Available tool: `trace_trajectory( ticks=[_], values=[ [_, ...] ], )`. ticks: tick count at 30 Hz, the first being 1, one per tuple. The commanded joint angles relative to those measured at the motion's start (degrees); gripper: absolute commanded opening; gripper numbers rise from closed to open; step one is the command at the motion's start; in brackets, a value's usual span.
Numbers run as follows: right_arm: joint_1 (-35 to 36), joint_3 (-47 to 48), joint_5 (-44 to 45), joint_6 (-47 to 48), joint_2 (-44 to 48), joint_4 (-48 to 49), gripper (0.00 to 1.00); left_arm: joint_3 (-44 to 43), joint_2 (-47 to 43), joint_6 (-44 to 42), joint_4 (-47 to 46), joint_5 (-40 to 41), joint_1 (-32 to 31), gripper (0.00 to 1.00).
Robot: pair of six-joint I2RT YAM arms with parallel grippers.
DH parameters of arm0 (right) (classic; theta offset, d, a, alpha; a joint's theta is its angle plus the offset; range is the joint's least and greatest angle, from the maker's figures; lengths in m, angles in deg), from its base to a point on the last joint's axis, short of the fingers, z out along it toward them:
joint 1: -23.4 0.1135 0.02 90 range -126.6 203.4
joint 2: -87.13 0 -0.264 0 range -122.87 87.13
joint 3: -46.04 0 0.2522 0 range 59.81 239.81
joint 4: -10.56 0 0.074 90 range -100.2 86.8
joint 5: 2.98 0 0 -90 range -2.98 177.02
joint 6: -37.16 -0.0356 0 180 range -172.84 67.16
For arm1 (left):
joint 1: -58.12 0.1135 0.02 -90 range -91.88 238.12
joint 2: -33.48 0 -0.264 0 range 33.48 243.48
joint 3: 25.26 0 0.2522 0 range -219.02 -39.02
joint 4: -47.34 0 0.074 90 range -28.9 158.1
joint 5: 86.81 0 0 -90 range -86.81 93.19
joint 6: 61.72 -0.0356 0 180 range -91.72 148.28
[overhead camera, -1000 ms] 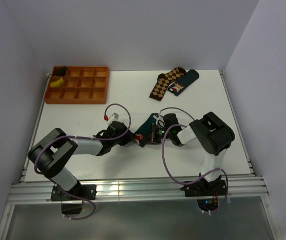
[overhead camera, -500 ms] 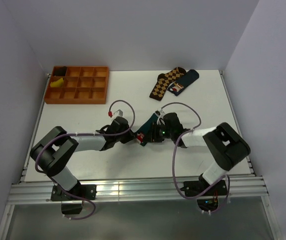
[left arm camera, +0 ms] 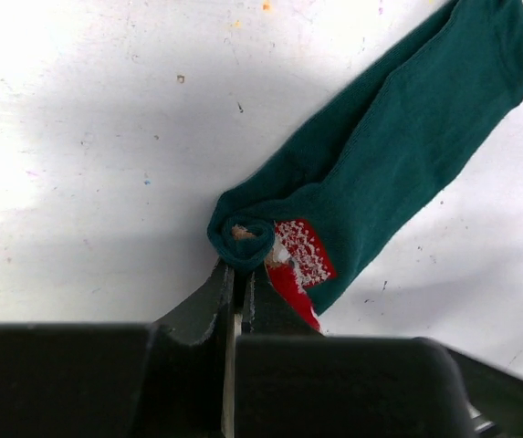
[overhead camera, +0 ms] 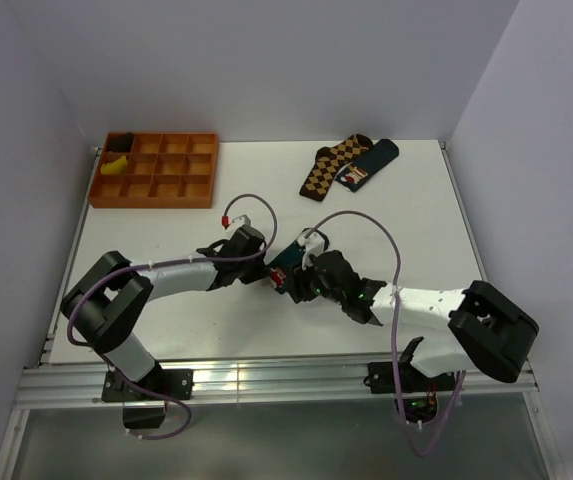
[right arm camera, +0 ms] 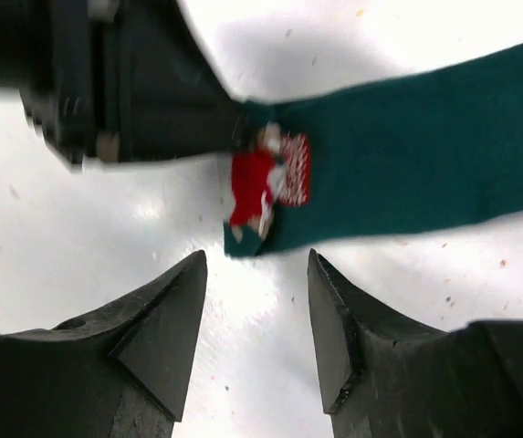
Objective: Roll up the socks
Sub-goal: Roll the sock at the center of the board.
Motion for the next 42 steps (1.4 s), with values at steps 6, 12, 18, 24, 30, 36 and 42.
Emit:
trace_trajectory(
  ticks=[6, 12, 18, 24, 30, 36, 42],
  values=[
    [12.09, -0.26, 18.91, 12.69, -2.45, 8.99, 0.57, -5.76, 1.23, -3.36, 10.39, 0.83, -0.53, 0.00],
    [17.81, 4.48, 23.83, 16.75, -9.74, 9.17, 0.58, -8.93, 2.37, -4.16, 14.70, 0.65, -0.53, 0.00],
    [21.85, 6.68, 29.29, 20.61, -15.80, 11.01, 0.54, -10.69, 3.34, -4.42, 16.46, 0.29, -0.53, 0.00],
    [22.82, 8.00, 34.74, 21.67, -19.76, 12.76, 0.54, -10.34, 3.87, -4.24, 16.02, -0.93, -0.44, 0.00],
    [22.82, 9.84, 36.85, 22.38, -24.33, 12.77, 0.54, -10.08, 4.40, -4.16, 15.23, -1.90, -0.44, 0.00],
    [22.82, 10.73, 37.73, 21.32, -28.11, 12.86, 0.45, -10.08, 4.57, -4.51, 14.96, -2.78, -0.53, 0.00],
    [22.91, 9.94, 37.29, 19.04, -28.03, 10.66, 0.05, -9.55, 4.40, -4.16, 13.56, -3.48, -0.53, 0.00]
  ],
)
